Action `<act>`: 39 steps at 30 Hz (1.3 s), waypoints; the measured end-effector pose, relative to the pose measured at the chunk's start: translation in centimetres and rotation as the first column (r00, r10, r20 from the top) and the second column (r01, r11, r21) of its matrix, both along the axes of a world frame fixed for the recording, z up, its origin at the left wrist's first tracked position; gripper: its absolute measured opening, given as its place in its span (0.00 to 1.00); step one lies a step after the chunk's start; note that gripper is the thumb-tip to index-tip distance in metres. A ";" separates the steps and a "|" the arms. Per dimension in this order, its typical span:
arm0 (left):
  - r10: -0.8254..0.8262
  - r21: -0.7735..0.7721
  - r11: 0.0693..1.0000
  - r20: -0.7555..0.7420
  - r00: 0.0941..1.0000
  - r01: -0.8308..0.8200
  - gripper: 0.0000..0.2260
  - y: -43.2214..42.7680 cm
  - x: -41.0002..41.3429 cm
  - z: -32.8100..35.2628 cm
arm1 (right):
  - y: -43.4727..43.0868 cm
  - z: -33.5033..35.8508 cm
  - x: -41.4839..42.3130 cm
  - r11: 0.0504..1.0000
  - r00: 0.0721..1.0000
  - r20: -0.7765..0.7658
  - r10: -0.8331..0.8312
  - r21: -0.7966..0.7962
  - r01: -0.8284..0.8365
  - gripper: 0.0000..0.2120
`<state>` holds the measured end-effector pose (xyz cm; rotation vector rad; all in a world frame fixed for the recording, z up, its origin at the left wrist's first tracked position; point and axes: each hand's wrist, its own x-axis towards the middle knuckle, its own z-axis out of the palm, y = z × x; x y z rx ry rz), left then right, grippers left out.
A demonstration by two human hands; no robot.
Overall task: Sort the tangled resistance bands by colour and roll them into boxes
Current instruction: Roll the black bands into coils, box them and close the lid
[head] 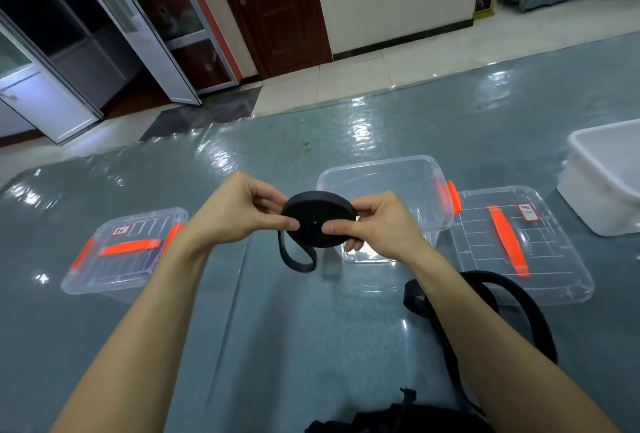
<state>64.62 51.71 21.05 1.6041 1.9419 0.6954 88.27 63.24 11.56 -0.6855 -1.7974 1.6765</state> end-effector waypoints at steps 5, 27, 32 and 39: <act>-0.067 -0.063 0.997 -0.398 0.915 0.045 0.08 0.8 1.1 0.9 | -0.3 -0.3 -0.2 0.982 0.989 0.149 -0.022 0.189 -0.007 0.24; -0.058 -0.099 0.994 -0.096 0.994 0.049 0.13 0.7 0.3 0.8 | 0.0 -0.8 -0.1 0.997 0.998 -0.039 -0.059 0.053 0.061 0.09; -0.061 -0.051 0.997 -0.220 0.974 0.051 0.08 1.0 0.4 0.9 | 0.3 -1.0 0.0 0.995 0.997 0.067 0.027 0.089 -0.033 0.14; -0.287 -0.221 0.958 -0.728 0.622 0.184 0.11 2.8 3.1 1.5 | -1.1 -0.4 -1.6 0.874 0.938 0.343 -0.044 0.469 -0.130 0.14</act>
